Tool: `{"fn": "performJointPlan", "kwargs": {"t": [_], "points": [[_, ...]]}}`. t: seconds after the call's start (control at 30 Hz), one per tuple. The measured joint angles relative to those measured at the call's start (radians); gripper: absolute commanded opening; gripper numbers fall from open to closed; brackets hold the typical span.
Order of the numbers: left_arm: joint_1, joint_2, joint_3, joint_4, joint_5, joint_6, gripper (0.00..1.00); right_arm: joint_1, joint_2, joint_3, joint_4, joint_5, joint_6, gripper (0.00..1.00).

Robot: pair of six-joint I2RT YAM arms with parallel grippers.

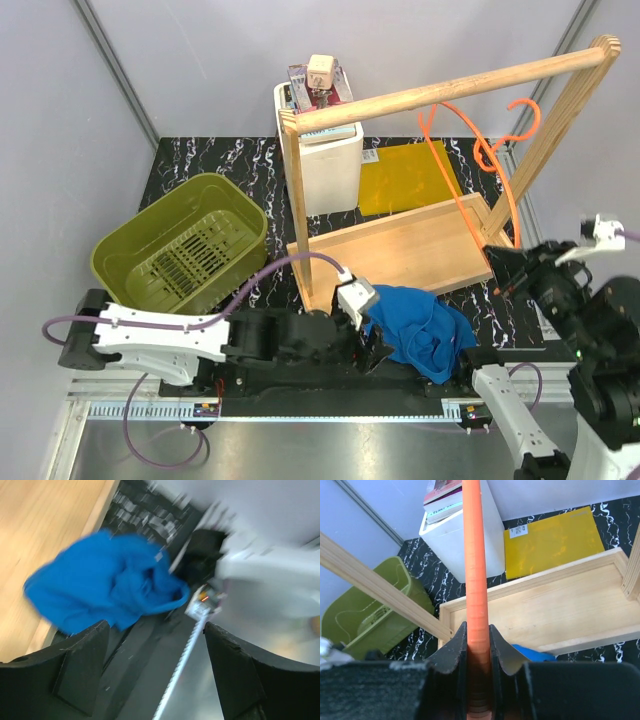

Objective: Remove the tank top from the hanger

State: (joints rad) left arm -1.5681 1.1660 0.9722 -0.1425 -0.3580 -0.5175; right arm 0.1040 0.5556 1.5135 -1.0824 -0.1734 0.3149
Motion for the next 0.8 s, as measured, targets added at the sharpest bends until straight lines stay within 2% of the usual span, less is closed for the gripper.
{"fn": "performJointPlan", "kwargs": {"t": [0.27,0.43,0.53,0.57,0.63,0.67,0.7,0.73,0.8], "points": [[-0.026,0.134,-0.031,-0.061,-0.106,-0.049,0.81,0.000,0.232,0.110,0.068,-0.003,-0.061,0.00],[-0.028,0.201,-0.010,-0.078,-0.114,-0.103,0.82,0.000,0.297,0.122,0.095,-0.003,-0.076,0.00],[-0.029,0.251,0.014,-0.092,-0.111,-0.122,0.86,0.000,0.323,0.120,0.098,-0.003,-0.074,0.00],[-0.029,0.266,0.021,-0.097,-0.110,-0.128,0.89,0.000,0.324,0.113,0.102,-0.003,-0.072,0.12],[-0.030,0.297,0.040,-0.107,-0.110,-0.135,0.91,0.000,0.307,0.087,0.108,-0.001,-0.064,0.45],[-0.030,0.317,0.054,-0.113,-0.111,-0.136,0.91,0.000,0.296,0.070,0.112,0.002,-0.060,0.63],[-0.030,0.340,0.073,-0.117,-0.111,-0.137,0.93,0.000,0.282,0.051,0.110,0.007,-0.053,0.87],[-0.030,0.360,0.089,-0.119,-0.112,-0.138,0.94,0.000,0.268,0.038,0.104,0.013,-0.043,0.98],[-0.030,0.417,0.145,-0.137,-0.124,-0.142,0.99,0.000,0.232,0.006,0.085,0.034,-0.042,1.00]]}}
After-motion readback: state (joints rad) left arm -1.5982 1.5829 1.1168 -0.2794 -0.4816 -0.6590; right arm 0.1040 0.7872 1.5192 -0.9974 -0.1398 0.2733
